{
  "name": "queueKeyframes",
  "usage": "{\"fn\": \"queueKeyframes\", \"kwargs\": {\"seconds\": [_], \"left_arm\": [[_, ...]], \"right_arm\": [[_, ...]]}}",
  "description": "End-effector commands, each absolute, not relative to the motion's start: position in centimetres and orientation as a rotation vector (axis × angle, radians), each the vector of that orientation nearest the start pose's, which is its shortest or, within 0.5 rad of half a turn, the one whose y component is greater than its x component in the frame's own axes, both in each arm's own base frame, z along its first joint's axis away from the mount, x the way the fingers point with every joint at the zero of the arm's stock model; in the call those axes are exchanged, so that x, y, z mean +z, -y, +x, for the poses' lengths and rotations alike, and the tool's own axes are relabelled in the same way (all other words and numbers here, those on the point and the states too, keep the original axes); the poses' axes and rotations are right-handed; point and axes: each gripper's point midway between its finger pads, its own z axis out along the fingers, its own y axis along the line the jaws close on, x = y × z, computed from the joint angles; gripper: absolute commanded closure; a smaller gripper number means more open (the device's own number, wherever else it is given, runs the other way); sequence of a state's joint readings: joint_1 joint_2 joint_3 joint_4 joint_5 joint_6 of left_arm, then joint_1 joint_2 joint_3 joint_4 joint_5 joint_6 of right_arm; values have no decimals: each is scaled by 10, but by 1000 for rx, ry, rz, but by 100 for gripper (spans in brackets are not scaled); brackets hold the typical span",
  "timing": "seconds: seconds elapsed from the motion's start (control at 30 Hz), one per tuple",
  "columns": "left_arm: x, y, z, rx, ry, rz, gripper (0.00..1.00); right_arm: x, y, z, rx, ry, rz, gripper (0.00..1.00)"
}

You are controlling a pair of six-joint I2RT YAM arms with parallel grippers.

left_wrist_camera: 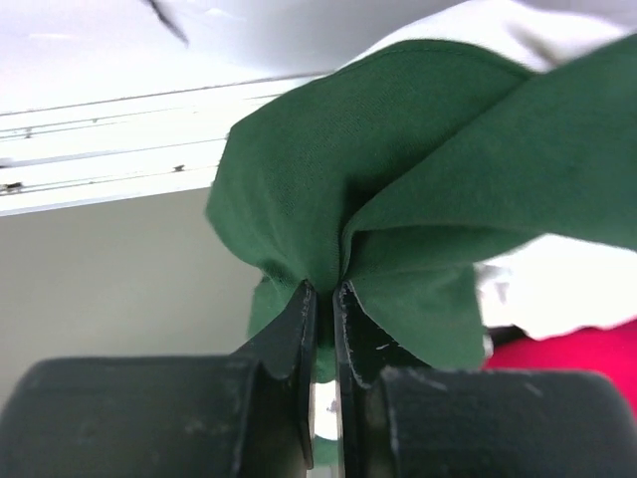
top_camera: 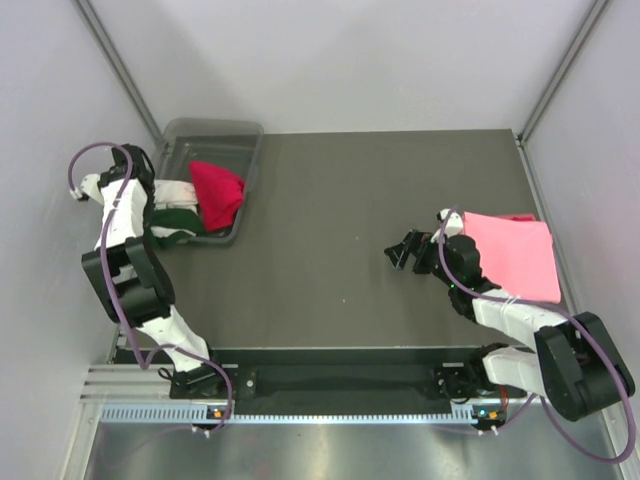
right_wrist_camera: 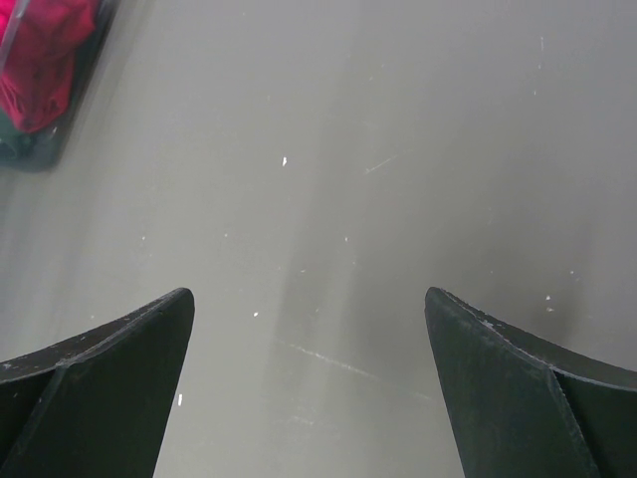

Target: Fold and stack the t-shirts

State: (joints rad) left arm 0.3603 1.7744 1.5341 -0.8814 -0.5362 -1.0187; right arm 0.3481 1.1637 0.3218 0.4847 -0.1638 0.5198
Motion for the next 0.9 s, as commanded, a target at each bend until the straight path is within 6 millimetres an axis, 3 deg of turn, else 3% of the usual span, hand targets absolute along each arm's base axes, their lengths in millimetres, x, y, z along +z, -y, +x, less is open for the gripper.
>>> {"fn": "queueKeyframes", "kwargs": {"seconds": [0.0, 0.3, 0.5, 0.73, 0.8, 0.83, 0.87], "left_arm": [[186, -203, 376, 359, -1716, -1675, 100], [216, -194, 377, 255, -1650, -1671, 100], [262, -185, 383, 114, -1580, -1592, 100], [341, -161, 381, -97, -1500, -1456, 100], [368, -138, 387, -257, -1495, -1360, 100], [395, -126, 385, -354, -1427, -1287, 100], [409, -116, 384, -427, -1397, -1239, 100]], "right_arm": [[113, -165, 314, 759, -1931, 52, 0], [115, -164, 313, 759, -1925, 51, 0], [115, -165, 314, 766, -1924, 51, 0], [116, -164, 313, 765, -1921, 52, 0], [116, -164, 314, 766, -1919, 52, 0], [117, -164, 315, 766, -1917, 55, 0], [117, -164, 315, 767, -1916, 52, 0]]}}
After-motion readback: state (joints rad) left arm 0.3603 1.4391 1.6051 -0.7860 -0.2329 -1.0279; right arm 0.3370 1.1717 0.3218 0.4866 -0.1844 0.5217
